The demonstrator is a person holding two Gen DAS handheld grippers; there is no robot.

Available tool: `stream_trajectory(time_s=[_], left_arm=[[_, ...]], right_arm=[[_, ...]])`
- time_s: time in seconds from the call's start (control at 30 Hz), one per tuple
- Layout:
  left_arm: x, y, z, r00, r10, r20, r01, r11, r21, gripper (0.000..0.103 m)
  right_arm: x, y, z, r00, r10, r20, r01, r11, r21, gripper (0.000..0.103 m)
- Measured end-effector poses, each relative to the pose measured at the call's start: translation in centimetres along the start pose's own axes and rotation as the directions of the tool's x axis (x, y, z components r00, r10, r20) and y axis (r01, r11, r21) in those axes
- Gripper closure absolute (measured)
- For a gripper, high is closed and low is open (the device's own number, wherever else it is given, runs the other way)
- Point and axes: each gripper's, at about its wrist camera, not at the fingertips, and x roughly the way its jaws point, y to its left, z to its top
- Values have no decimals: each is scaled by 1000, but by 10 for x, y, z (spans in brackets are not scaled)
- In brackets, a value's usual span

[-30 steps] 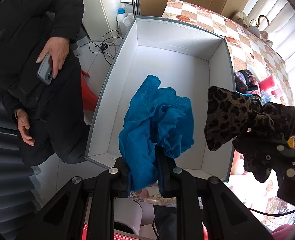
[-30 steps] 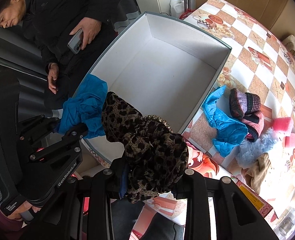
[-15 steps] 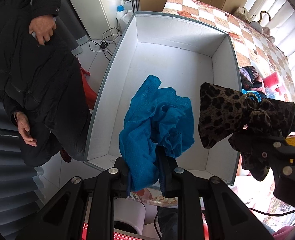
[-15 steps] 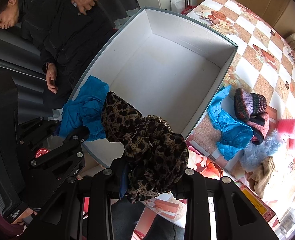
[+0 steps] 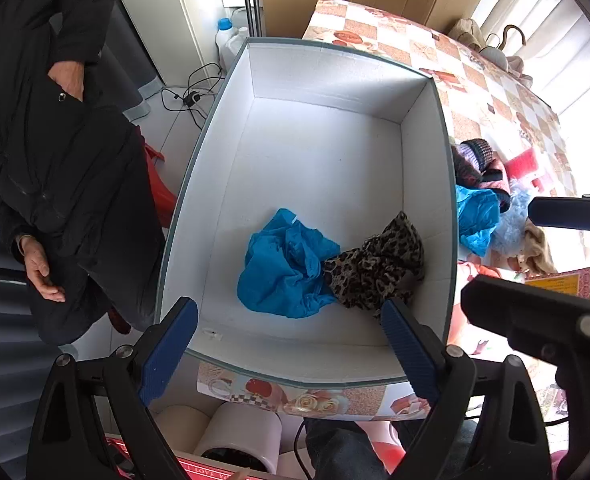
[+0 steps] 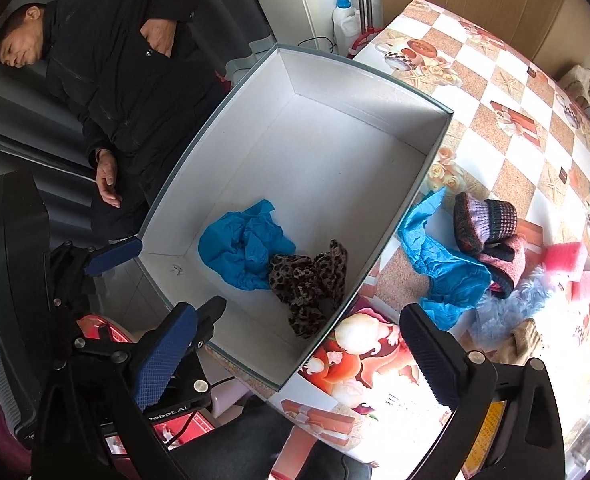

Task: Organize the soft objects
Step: 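Move both tools back over the table toward remaining items, then grasp pink foam sponge with left tool while right tool grasps polka-dot scrunchie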

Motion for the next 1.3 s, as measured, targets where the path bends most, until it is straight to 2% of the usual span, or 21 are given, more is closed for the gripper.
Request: stream_trajectory(time_s=[0.13,0.3,0.4,0.5,0.6,0.73,0.9,1.0,1.1,1.2,1.3], left_arm=[[-25,-23,23,994,-74,75,71,996,50,8],[-42,-92,66,986,-138,94,116,971,211,7],[-37,-138,90,982,-178,57,154,942,300,7],[-19,-182,109,977,-213,-21,208,918,338,7],[6,-228,126,972,-213,-96,233,902,362,7],[42,-287,138,965,-187,-182,245,888,388,7],[75,-339,148,974,-99,-202,182,874,450,7],[98,-361,152,974,-55,-222,155,870,468,7],[123,-373,154,976,27,-216,88,858,506,7],[139,-362,164,980,139,-145,-42,846,532,7],[150,-328,184,968,216,-131,-126,861,493,7]], right_arm=[[-23,-34,-5,1000,-13,10,12,997,74,1],[-69,-114,-24,999,-20,34,11,964,264,1],[-99,-172,-41,998,-36,46,15,919,394,1],[-119,-226,-68,996,-85,38,55,865,498,1],[-120,-273,-96,991,-133,7,103,804,585,1],[-105,-322,-131,990,-136,-31,122,737,664,1],[-78,-347,-158,995,-87,-58,103,709,698,1],[-62,-351,-167,996,-51,-68,84,706,703,1],[-45,-354,-170,996,-19,-84,72,711,700,1],[-27,-355,-167,995,1,-97,67,724,687,1],[-7,-356,-159,994,27,-106,52,740,671,1]])
